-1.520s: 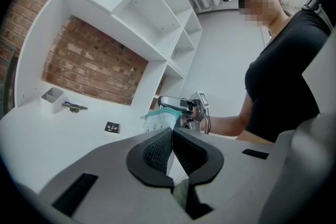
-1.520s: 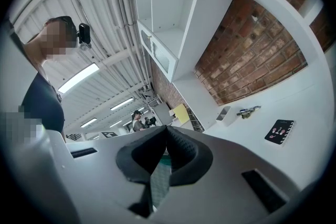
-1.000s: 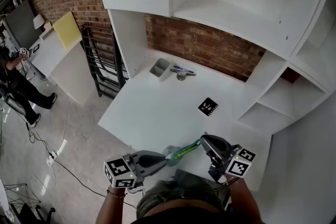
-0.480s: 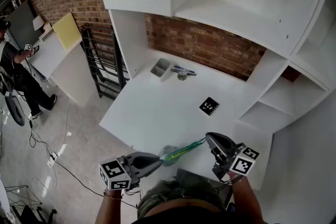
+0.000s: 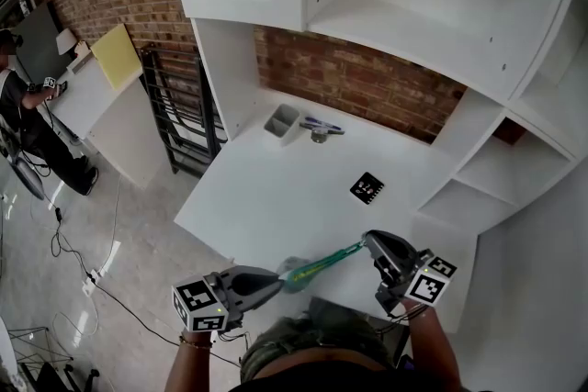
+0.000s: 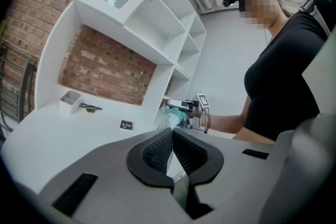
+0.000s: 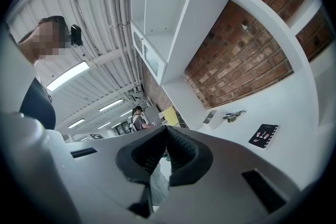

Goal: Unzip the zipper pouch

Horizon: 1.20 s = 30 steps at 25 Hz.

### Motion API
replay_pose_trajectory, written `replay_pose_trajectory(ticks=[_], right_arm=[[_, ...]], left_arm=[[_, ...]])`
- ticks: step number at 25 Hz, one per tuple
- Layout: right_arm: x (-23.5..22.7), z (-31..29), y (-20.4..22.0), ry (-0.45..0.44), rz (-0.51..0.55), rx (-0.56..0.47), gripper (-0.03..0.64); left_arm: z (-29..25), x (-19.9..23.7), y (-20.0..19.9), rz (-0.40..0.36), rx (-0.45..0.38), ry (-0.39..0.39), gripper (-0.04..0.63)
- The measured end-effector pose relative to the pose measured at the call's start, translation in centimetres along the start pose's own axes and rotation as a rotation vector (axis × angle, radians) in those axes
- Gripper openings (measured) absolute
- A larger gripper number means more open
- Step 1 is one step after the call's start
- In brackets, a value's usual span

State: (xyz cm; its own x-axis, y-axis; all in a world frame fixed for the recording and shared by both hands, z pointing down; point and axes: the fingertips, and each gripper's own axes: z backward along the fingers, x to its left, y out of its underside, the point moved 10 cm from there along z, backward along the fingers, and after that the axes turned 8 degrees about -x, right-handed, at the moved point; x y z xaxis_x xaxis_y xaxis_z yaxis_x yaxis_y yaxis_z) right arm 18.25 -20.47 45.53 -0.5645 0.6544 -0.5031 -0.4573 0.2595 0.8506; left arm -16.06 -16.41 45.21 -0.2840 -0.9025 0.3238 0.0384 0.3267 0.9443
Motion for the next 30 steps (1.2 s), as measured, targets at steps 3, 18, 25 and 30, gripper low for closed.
replay_pose_trajectory(ticks=[3, 18, 25, 30], right_arm=[[0.0, -0.2, 0.1, 0.024, 0.004, 0.0, 0.003], [-0.3, 0.7, -0.3, 0.306, 0.093, -0.059, 0.012], [0.1, 1.9, -0.7, 0.426, 0.235, -0.046, 0.002], [0.1, 2.3, -1.1, 0.448, 0.253, -0.06, 0.002]], left_arm=[[-0.1, 0.1, -0.3, -0.02, -0.001, -0.008, 0.006], [0.4, 0.8, -1.4, -0.058, -0.087, -0.08, 0.006], [2.6, 1.5, -3.1, -0.063, -0.186, -0.176, 0.006], [2.5, 1.8, -4.5, -0.082, -0.213, -0.2, 0.006]])
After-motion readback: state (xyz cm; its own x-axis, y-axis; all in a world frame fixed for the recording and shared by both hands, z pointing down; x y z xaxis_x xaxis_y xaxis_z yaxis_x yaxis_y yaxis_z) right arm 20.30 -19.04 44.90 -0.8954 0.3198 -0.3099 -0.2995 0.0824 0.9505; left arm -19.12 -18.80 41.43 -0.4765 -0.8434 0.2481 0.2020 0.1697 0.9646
